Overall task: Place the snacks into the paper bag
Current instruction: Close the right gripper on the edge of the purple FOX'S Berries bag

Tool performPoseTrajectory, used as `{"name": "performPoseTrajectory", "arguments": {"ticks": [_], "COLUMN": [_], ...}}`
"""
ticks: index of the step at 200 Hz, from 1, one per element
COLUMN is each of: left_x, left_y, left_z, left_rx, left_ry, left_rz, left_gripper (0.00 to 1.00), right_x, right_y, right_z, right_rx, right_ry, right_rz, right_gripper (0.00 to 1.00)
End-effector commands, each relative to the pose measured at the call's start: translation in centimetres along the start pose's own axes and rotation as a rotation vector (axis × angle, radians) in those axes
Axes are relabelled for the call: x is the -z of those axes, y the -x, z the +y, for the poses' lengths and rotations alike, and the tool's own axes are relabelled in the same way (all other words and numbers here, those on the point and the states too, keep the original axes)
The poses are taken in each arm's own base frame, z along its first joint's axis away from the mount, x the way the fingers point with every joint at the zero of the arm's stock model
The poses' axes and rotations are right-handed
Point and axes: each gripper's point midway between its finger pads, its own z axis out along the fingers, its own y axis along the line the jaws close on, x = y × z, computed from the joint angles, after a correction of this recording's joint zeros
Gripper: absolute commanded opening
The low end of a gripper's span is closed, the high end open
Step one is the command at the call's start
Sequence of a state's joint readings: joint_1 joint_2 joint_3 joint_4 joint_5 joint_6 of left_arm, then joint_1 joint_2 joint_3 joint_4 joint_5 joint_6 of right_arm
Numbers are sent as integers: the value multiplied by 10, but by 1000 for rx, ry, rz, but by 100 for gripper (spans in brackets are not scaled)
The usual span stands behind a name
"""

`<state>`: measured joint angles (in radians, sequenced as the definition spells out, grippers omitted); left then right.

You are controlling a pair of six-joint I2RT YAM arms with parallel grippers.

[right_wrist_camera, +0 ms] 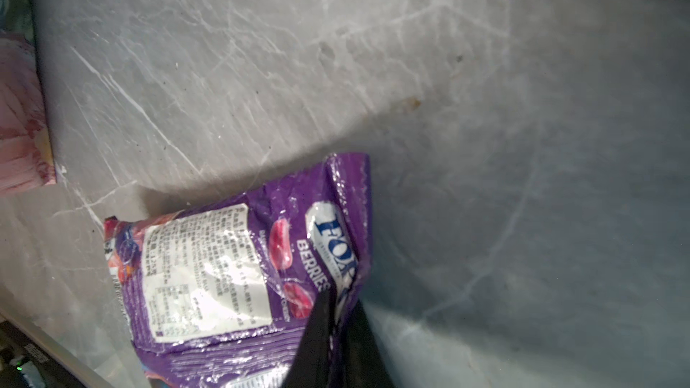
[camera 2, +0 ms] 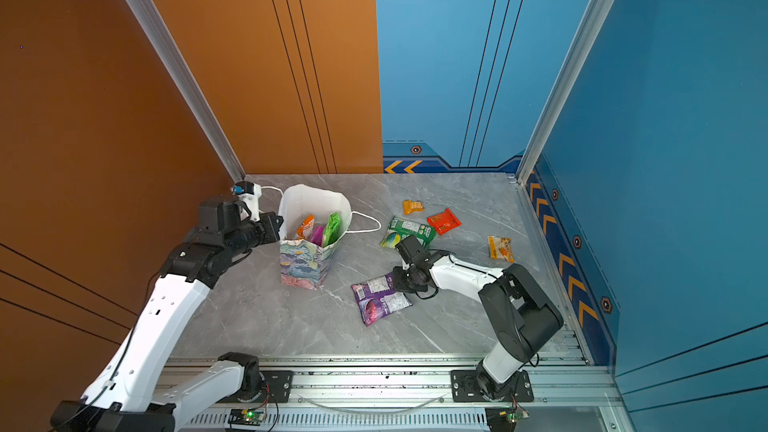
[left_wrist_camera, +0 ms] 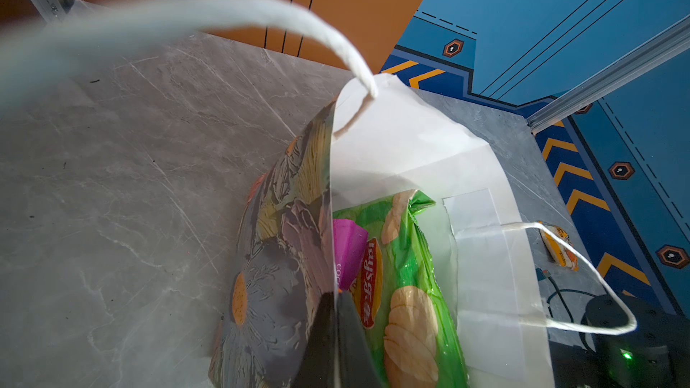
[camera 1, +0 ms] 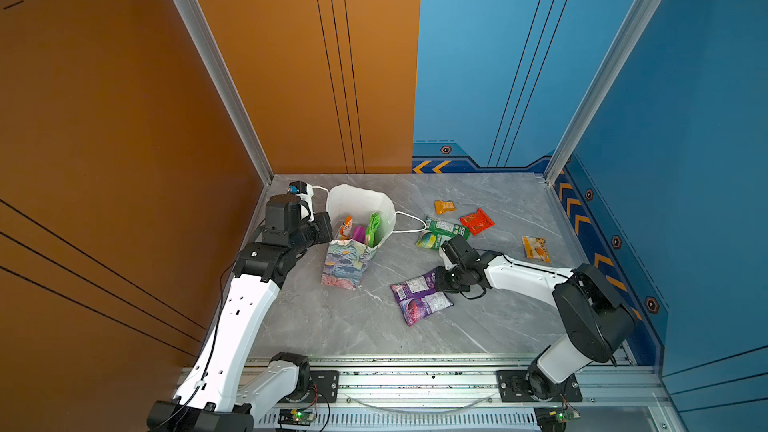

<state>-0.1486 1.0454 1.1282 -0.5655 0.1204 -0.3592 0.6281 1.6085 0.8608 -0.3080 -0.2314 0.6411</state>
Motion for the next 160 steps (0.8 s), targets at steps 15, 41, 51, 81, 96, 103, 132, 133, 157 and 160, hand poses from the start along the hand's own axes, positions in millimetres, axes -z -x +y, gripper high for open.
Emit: {"name": "performPoseTrajectory", "arguments": {"ticks": [15, 41, 51, 81, 96, 103, 132, 133, 157, 160], "left_x": [2, 2, 1, -8, -9, -8, 0, 0, 4, 4], "left_y": [8, 7, 8, 5, 8, 10, 24, 25, 35, 36], "left_z": [-2, -2, -2, -14, -26, -32, -54, -55, -70, -73], "left_rx": [-1, 8, 18, 77, 103, 115, 194, 197, 274, 279], "left_ry": [-12, -12, -14, -64, -94, -109, -135, -137, -148, -151], "left_rz": [-36, -25, -23, 20, 37, 43, 33, 32, 14, 12], "left_gripper": [0, 0, 0, 0, 0, 0, 0, 0, 0, 0], "right_x": [20, 38, 45, 66, 78, 84, 103, 104, 115, 117], "right_y": [10, 19, 21, 31, 35, 37, 44, 44, 48, 49], "right_z": [-19, -31, -37, -41, -39, -38, -37, -36, -37, -37], "right_rx": [-106, -180, -213, -271, -276, -275, -276, -276, -279, -280], "right_ry": [-34, -65, -77, -62, -51, -47, -29, -28, -11, -9], "right_rz": [-80, -130, -146, -214, -253, -268, -324, -326, -355, -361], "right_gripper": [0, 0, 0, 0, 0, 0, 0, 0, 0, 0]}}
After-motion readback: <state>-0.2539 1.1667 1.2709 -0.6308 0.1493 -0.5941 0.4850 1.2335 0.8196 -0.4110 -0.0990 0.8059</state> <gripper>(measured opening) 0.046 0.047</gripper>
